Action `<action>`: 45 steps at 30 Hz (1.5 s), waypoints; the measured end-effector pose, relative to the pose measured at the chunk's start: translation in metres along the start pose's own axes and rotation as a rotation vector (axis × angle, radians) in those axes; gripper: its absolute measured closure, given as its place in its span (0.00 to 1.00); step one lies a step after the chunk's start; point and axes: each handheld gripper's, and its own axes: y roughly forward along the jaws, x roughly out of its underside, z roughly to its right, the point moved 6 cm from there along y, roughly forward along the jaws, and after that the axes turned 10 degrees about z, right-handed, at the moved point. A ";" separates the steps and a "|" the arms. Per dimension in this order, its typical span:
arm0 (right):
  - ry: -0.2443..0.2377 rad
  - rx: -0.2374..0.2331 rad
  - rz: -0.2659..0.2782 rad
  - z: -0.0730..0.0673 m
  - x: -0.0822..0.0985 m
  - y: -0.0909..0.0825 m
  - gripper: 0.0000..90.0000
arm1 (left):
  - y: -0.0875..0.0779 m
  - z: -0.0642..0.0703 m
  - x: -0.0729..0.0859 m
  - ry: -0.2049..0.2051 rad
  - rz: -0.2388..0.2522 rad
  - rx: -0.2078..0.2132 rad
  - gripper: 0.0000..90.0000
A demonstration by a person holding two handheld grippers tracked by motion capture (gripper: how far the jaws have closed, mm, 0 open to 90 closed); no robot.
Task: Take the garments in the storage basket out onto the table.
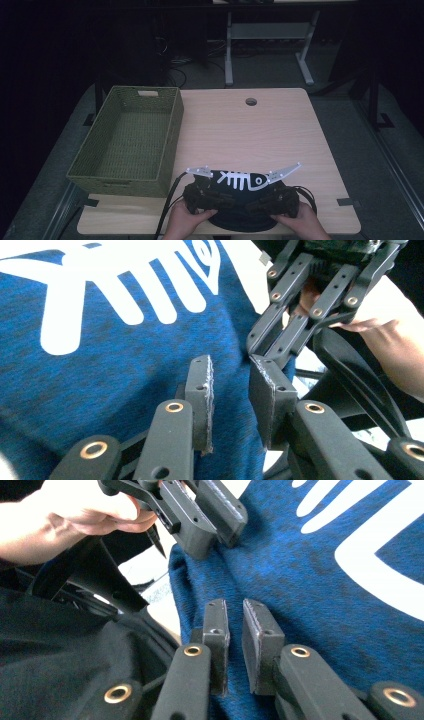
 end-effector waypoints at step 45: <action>0.022 0.110 -0.001 0.035 -0.042 0.021 0.91 | 0.015 -0.008 0.031 0.028 -0.076 -0.052 0.85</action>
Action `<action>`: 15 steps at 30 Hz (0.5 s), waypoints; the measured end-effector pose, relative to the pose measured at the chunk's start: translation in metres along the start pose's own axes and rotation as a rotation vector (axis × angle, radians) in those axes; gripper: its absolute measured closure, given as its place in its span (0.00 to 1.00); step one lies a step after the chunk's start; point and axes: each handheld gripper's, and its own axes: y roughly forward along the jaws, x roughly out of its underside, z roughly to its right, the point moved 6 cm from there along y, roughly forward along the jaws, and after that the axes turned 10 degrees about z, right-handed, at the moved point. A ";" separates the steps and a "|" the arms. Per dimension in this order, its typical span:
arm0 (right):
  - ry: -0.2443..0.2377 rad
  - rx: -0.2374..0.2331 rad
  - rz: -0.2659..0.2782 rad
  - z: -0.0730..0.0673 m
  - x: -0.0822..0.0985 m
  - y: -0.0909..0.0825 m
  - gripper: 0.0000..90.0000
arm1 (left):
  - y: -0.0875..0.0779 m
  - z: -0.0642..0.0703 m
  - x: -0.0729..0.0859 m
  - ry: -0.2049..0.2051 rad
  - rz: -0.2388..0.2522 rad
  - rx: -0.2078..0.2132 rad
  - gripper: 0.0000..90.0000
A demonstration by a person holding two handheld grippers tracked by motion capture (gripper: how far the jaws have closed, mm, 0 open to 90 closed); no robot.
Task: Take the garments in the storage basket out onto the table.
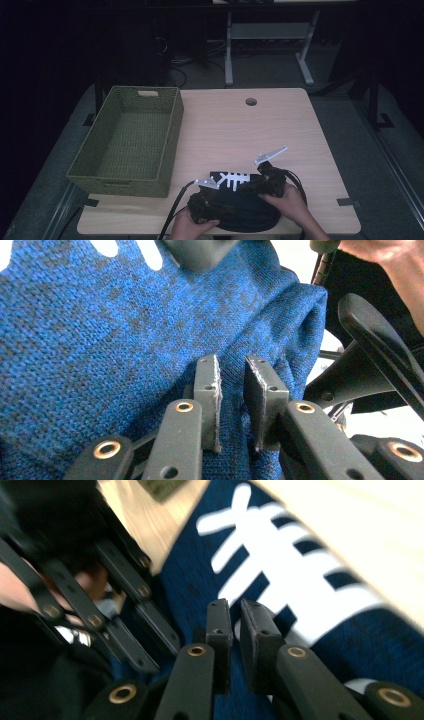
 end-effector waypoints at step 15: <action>0.032 0.065 0.008 0.023 -0.019 0.010 0.93 | 0.000 0.000 0.000 0.003 0.000 -0.001 0.85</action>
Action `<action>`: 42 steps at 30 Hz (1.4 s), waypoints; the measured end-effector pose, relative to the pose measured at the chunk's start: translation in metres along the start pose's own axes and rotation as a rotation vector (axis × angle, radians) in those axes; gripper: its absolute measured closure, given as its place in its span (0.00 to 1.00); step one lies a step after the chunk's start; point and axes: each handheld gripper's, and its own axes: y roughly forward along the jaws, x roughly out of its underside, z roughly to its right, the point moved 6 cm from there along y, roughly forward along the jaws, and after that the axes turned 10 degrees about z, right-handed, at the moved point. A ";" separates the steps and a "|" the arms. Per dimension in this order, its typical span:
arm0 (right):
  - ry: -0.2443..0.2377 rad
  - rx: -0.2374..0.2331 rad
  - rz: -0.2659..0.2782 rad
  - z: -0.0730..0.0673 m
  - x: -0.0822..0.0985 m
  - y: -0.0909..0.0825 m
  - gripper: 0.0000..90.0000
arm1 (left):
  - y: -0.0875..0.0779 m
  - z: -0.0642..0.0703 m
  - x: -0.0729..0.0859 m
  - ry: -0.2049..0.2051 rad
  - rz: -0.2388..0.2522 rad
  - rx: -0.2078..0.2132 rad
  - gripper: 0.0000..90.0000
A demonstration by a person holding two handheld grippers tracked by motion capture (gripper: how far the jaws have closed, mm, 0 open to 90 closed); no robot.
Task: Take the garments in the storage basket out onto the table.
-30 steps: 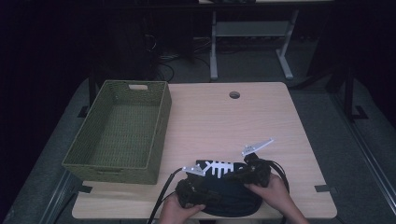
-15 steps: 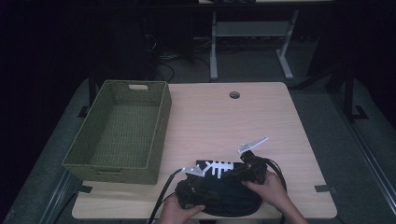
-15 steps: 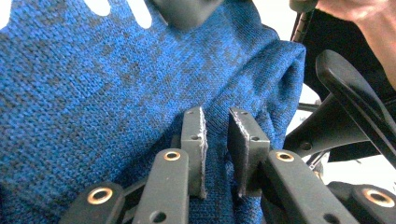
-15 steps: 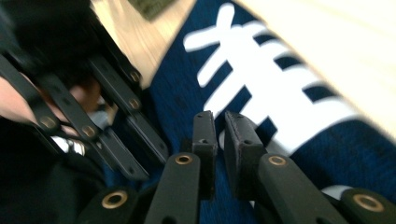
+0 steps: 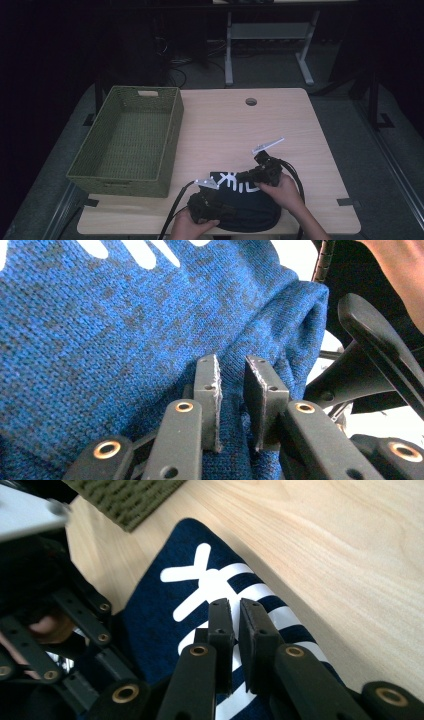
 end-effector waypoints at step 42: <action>0.099 0.030 0.086 0.026 0.027 -0.040 0.91 | 0.000 0.001 0.001 -0.006 0.009 -0.003 0.84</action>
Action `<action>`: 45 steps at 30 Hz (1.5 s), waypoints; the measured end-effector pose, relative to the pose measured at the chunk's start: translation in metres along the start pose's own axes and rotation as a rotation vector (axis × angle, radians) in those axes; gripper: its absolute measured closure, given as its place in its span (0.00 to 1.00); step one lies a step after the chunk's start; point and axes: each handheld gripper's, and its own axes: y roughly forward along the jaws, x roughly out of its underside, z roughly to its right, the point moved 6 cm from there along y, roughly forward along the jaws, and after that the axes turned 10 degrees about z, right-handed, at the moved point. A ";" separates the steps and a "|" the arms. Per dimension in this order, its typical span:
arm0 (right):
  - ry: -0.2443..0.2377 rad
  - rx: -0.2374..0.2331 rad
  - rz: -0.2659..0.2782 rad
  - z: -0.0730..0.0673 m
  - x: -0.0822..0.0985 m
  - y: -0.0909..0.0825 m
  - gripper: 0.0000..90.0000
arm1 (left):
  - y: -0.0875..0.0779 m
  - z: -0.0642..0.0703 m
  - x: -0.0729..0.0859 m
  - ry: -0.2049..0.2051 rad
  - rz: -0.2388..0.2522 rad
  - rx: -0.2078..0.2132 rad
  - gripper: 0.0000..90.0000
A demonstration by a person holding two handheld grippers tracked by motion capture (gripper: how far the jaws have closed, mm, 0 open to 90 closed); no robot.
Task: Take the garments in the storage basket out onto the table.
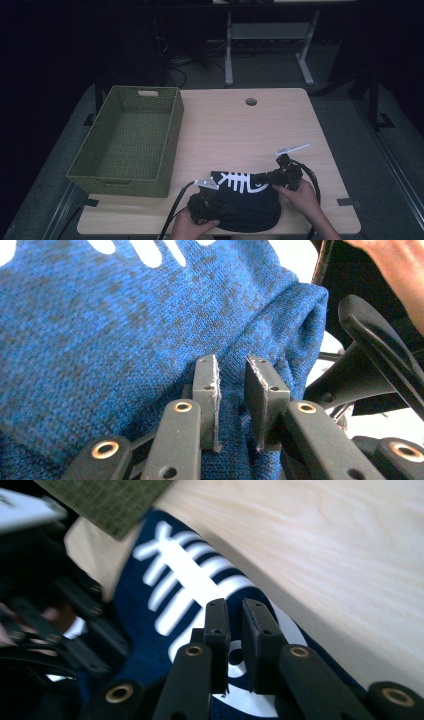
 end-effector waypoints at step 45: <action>-0.058 -0.103 -0.097 -0.035 -0.032 0.059 0.90 | -0.001 0.001 0.001 -0.012 0.030 0.003 0.82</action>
